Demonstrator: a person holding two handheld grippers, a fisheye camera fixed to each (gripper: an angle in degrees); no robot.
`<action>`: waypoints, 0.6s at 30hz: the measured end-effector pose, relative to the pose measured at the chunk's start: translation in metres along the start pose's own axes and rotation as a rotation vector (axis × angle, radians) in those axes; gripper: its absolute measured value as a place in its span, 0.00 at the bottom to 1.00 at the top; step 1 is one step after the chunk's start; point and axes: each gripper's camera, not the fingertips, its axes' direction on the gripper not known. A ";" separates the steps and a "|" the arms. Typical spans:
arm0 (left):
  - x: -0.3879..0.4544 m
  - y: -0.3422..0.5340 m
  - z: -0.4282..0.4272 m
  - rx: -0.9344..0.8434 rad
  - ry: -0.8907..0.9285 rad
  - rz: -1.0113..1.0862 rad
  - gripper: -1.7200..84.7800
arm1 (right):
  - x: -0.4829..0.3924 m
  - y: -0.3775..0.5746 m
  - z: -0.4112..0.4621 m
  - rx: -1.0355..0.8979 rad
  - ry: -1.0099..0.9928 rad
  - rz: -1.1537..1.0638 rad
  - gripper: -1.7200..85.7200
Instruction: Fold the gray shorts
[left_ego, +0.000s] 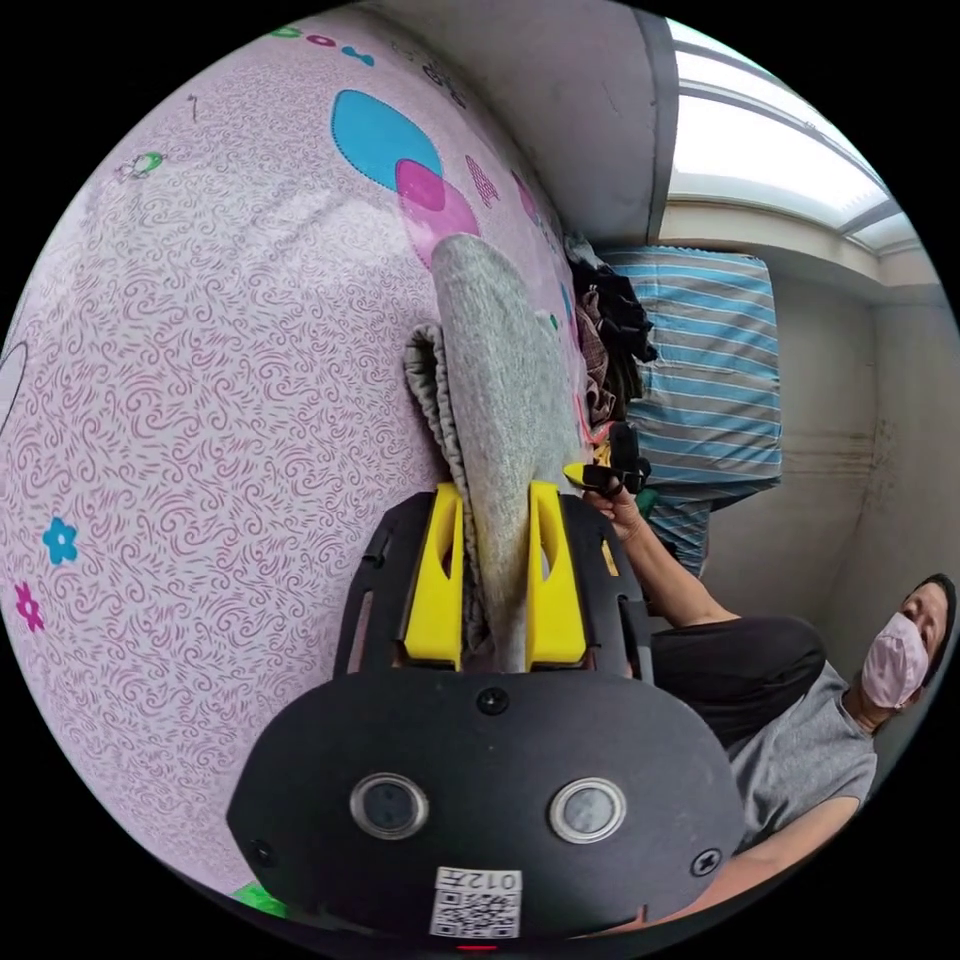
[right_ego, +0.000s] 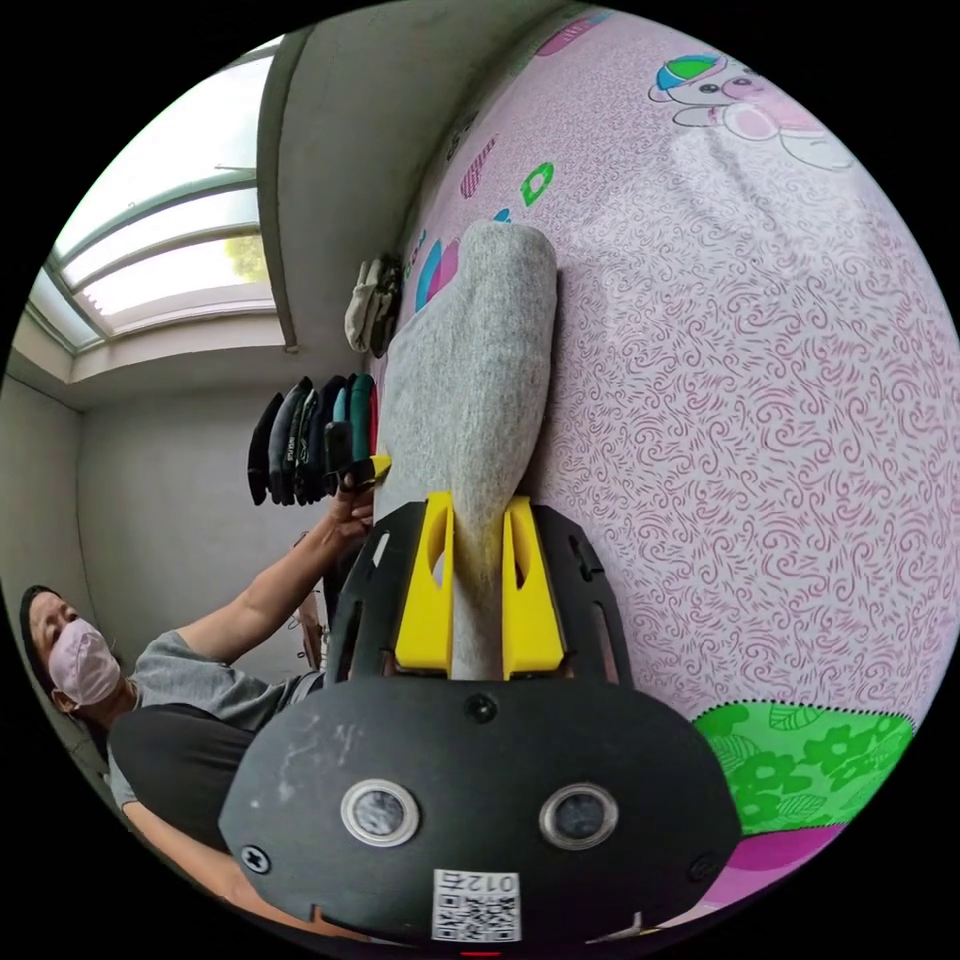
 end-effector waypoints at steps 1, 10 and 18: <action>-0.004 0.010 -0.005 0.005 -0.031 0.003 0.14 | -0.003 0.001 0.007 0.012 0.014 -0.010 0.10; -0.003 0.114 -0.091 0.098 -0.246 0.039 0.12 | -0.105 -0.019 0.084 -0.018 0.087 -0.210 0.09; 0.037 0.251 -0.275 0.327 -0.370 0.164 0.13 | -0.290 -0.055 0.158 -0.099 0.028 -0.495 0.09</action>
